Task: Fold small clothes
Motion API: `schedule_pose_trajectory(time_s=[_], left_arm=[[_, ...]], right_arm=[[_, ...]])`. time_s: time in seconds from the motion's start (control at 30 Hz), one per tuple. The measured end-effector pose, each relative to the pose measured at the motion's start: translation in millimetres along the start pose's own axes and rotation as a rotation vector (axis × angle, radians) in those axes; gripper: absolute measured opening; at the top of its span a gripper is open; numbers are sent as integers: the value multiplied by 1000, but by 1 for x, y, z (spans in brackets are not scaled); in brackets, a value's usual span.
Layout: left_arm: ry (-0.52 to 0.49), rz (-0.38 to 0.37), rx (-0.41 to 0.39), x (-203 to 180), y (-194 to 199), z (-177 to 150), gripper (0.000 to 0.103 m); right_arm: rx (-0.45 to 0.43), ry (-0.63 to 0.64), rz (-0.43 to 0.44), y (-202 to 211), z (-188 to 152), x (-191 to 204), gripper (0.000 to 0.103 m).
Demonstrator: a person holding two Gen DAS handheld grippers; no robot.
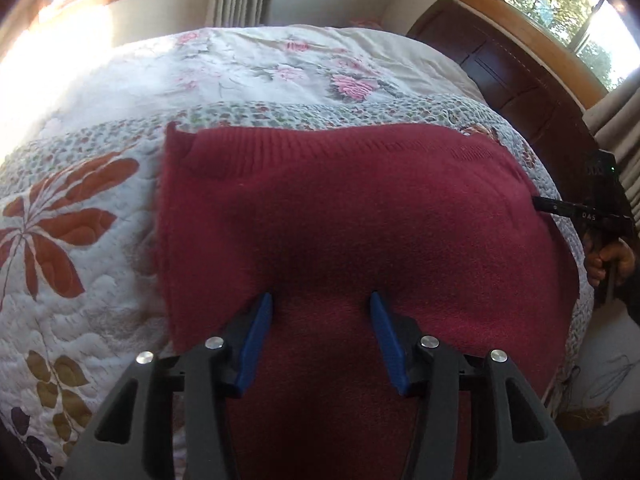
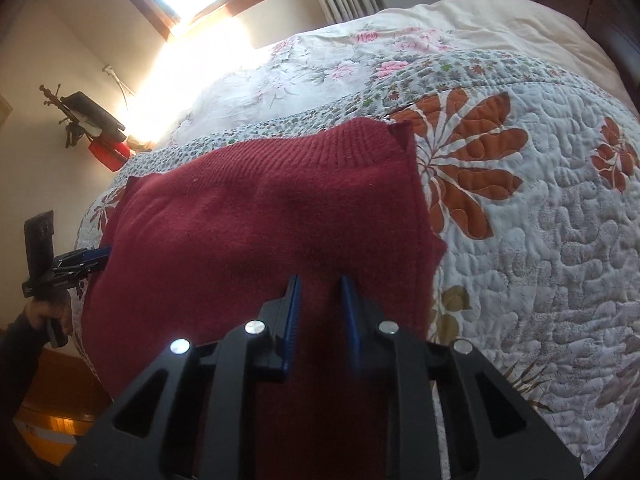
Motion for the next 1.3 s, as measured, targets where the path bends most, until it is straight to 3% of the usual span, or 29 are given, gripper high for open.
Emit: schedule_pose_trajectory(time_s=[0.07,0.17,0.23,0.27,0.37,0.47,0.53,0.6,0.67,0.77,0.87,0.93,1.03,1.07,1.13,1.17,1.23,1.3], left_arm=[[25,2,-32,0,22,2,51],[75,-159,-153,-30,62,4,52],[106,-266,-168,-54,70,-9,53],[99,-267,-139,-62,63,-20,53],[110,-168,-16,-52,25,-66,53],[145,-160,-38,-49,35,-67,53],[167,-206,-74,-59,59,-57,54],[153,-255,-129,-75,84,-56,61],[144,-225,-98,-81,82,-70,66],[245,-126,3,-60,50,-101,66],[382,-139,-8,-45,55,-107,65],[439,-142,-7,-34,73,-101,69],[482,-133,-61,0,101,-85,85],[489,-120,-69,15,106,-77,88],[506,-126,-62,41,105,-60,90],[515,-153,-52,51,100,-48,90],[544,-239,-9,66,80,-27,94],[595,-327,52,76,57,-12,95]], right_arm=[[-10,3,26,20,-5,5,25],[-12,-12,133,47,-26,31,25],[18,-33,192,48,-48,47,25],[38,-35,200,45,-62,50,25],[90,-69,156,29,-96,36,20],[86,-81,118,42,-101,18,11],[49,-67,107,67,-95,14,20],[8,-75,130,90,-93,12,20],[5,-94,153,96,-100,9,21],[54,-160,166,75,-123,-5,26],[80,-178,80,62,-134,-23,20],[52,-101,-37,75,-125,-27,31],[-8,88,-203,110,-108,-4,32],[-21,172,-235,118,-104,18,34],[-29,356,-254,124,-103,73,49],[-32,459,-256,122,-106,108,52],[-33,658,-248,107,-122,182,69],[-39,834,-247,84,-136,248,71]])
Point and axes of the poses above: each gripper's, at about its wrist camera, not at the fingertips, and y roughly against the way its jaws point, x to its left, z to its top, the point moved 7 cm from there along -y, roughly the way its jaws point, and after that the axes turned 11 degrees about -x, right-handed, at the moved point
